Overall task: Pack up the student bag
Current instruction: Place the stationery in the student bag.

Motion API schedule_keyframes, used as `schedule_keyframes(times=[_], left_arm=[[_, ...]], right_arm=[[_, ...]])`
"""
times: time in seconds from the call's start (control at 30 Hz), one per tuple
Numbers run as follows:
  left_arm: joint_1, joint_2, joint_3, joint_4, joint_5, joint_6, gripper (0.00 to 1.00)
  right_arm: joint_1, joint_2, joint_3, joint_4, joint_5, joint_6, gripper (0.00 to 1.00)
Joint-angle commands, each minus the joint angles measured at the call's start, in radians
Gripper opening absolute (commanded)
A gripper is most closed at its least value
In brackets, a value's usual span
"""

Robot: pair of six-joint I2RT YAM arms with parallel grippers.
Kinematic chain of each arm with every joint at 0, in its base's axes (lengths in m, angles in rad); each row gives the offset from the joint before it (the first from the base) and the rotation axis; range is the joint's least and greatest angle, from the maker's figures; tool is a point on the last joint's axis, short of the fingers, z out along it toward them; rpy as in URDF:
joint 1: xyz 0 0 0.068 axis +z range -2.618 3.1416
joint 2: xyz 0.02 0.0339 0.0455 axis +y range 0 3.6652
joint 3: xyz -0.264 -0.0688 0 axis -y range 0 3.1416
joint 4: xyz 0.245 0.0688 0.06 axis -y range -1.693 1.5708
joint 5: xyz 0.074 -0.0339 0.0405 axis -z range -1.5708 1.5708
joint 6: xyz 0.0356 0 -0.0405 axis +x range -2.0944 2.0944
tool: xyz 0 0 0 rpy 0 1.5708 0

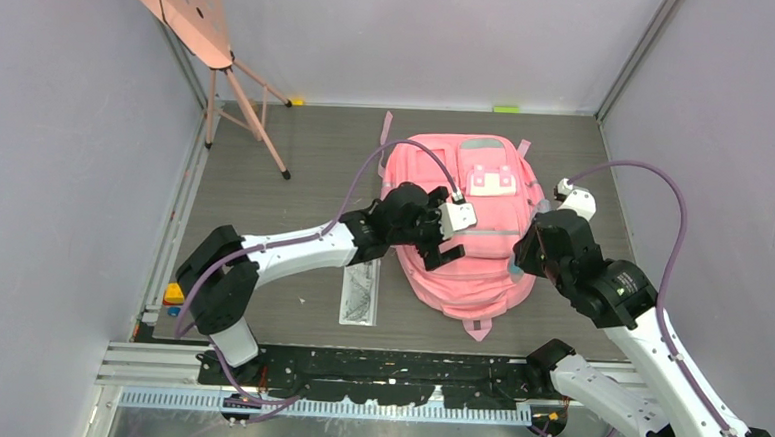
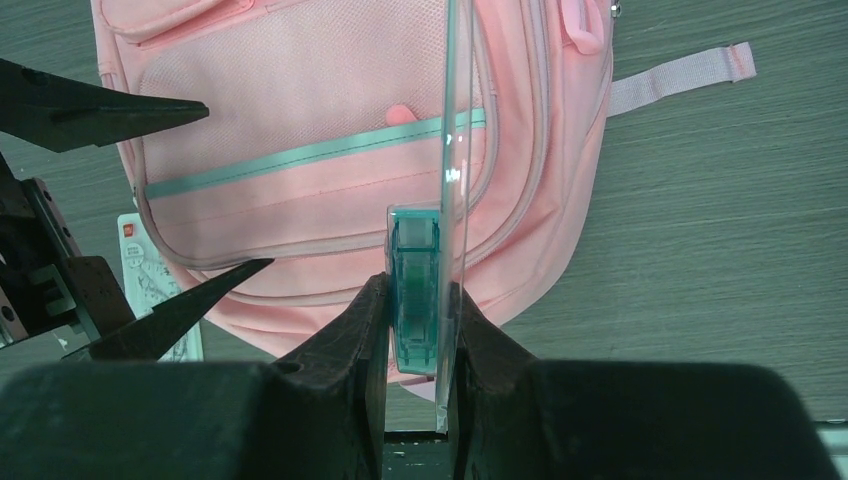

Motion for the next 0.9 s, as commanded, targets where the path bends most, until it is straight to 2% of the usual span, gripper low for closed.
schedule_keyframes(times=[0.0,0.13,0.27,0.4,0.57,0.7,0.8,0.87], left_arm=[[0.031,-0.035,0.066,-0.002,0.028,0.009,0.97],[0.038,-0.022,0.077,-0.022,0.041,0.002,0.97],[0.039,-0.034,0.035,0.060,-0.044,-0.004,0.94],[0.038,-0.053,-0.022,0.190,-0.137,-0.004,0.75],[0.001,-0.055,-0.055,0.222,-0.201,0.056,0.53],[-0.033,-0.083,-0.104,0.297,-0.252,0.092,0.30],[-0.053,-0.107,-0.128,0.351,-0.257,0.085,0.07],[-0.075,-0.122,-0.148,0.398,-0.285,0.075,0.00]], right_arm=[[-0.001,-0.004,0.014,0.012,0.014,0.015,0.00],[0.000,-0.002,0.013,0.010,0.013,0.015,0.00],[0.000,-0.007,0.013,0.006,0.015,0.021,0.00],[0.001,-0.026,0.004,0.003,0.025,0.050,0.00],[0.000,-0.070,-0.036,0.001,0.033,0.139,0.00],[0.001,-0.117,-0.081,-0.004,0.021,0.246,0.00],[0.000,-0.155,-0.126,0.012,-0.015,0.319,0.00],[0.001,-0.191,-0.158,0.021,-0.029,0.397,0.00]])
